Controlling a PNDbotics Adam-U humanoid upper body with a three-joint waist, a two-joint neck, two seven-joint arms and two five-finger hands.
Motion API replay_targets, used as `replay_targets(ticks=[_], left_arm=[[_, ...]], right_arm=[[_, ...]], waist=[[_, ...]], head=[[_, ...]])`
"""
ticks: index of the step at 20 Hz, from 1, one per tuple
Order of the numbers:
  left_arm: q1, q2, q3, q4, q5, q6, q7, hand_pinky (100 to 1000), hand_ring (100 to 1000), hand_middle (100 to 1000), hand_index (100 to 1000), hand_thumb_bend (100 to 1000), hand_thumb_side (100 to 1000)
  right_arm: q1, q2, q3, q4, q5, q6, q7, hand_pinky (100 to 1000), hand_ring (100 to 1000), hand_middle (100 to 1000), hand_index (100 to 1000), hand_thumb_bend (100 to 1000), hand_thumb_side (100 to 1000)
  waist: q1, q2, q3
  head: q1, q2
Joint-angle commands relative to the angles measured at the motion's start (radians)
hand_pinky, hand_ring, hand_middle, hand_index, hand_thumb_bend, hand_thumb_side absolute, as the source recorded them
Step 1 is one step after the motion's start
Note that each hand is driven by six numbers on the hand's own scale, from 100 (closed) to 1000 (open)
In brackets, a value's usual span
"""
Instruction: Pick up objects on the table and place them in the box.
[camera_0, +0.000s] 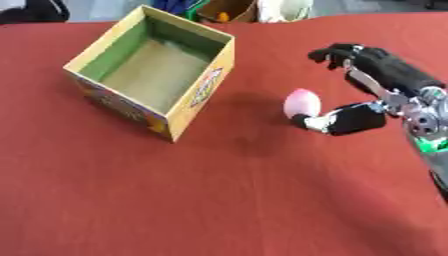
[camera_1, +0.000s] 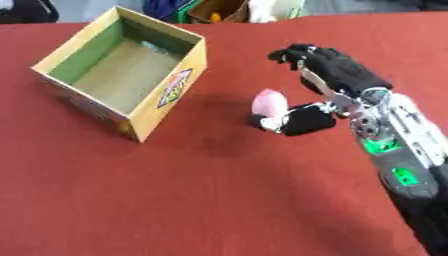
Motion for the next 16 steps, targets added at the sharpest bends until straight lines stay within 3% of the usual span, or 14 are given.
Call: replay_targets(ticks=[1, 16], left_arm=[[-0.006, 0.004, -0.003, -0.008, 0.005, 0.0, -0.004, 202, 252, 236, 336, 100, 483], [-0.004, 0.003, -0.004, -0.008, 0.006, 0.001, -0.006, 204, 252, 237, 337, 100, 484]], right_arm=[[-0.029, -0.026, 0.011, 0.017, 0.015, 0.027, 0.012, 629, 779, 815, 936, 571, 563], [-0.099, -0.003, 0.071, 0.23, 0.048, 0.039, -0.031, 628, 774, 814, 932, 528, 520]], waist=[[-0.001, -0.02, 0.003], [-0.001, -0.024, 0.011]], head=[[-0.006, -0.015], [-0.014, -0.023]])
